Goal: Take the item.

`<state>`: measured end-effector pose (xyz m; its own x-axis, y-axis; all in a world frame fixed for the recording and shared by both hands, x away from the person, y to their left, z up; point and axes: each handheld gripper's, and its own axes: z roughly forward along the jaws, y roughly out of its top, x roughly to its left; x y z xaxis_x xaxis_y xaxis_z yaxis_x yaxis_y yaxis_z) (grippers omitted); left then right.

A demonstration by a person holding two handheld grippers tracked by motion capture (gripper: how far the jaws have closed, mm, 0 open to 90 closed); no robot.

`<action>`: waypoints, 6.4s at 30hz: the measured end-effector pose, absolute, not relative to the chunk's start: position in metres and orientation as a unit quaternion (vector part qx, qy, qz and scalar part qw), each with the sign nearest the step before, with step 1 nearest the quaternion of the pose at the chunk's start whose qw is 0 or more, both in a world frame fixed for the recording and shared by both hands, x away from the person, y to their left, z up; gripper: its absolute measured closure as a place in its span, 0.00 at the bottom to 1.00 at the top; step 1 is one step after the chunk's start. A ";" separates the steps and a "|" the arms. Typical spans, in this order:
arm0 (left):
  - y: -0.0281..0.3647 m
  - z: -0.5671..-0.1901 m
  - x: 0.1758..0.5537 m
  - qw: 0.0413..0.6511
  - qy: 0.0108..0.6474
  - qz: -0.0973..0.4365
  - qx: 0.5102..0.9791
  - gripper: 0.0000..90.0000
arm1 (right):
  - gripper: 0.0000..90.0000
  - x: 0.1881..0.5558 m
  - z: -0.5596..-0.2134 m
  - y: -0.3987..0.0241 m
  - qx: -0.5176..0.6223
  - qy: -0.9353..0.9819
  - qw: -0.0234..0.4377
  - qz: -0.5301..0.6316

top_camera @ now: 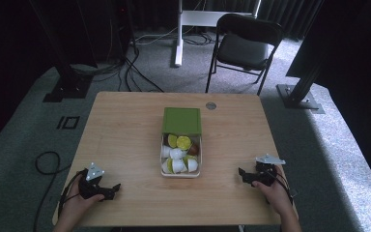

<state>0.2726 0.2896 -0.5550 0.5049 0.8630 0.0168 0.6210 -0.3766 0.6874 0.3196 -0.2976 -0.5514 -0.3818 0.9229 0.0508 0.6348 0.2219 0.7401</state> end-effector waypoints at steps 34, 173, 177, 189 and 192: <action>0.290 -0.555 0.273 0.317 0.459 0.191 0.807 0.02 | 0.15 0.326 -0.479 -0.231 0.441 0.757 0.230 0.425; 0.290 -0.555 0.273 0.317 0.459 0.191 0.807 0.02 | 0.47 0.324 -0.429 -0.121 0.381 0.741 0.238 0.499; 0.290 -0.555 0.273 0.317 0.459 0.191 0.807 0.02 | 0.47 0.327 -0.428 -0.136 0.392 0.731 0.252 0.499; 0.289 -0.555 0.273 0.318 0.460 0.191 0.807 0.02 | 0.47 0.343 -0.445 -0.173 0.433 0.709 0.276 0.483; 0.290 -0.555 0.273 0.317 0.460 0.191 0.807 0.02 | 0.47 0.348 -0.454 -0.180 0.441 0.708 0.276 0.478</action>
<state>0.2725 0.2896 -0.5550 0.5047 0.8631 0.0167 0.6208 -0.3763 0.6878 0.3482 -0.1796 -0.4538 -0.4581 0.8884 0.0314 0.3607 0.1535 0.9200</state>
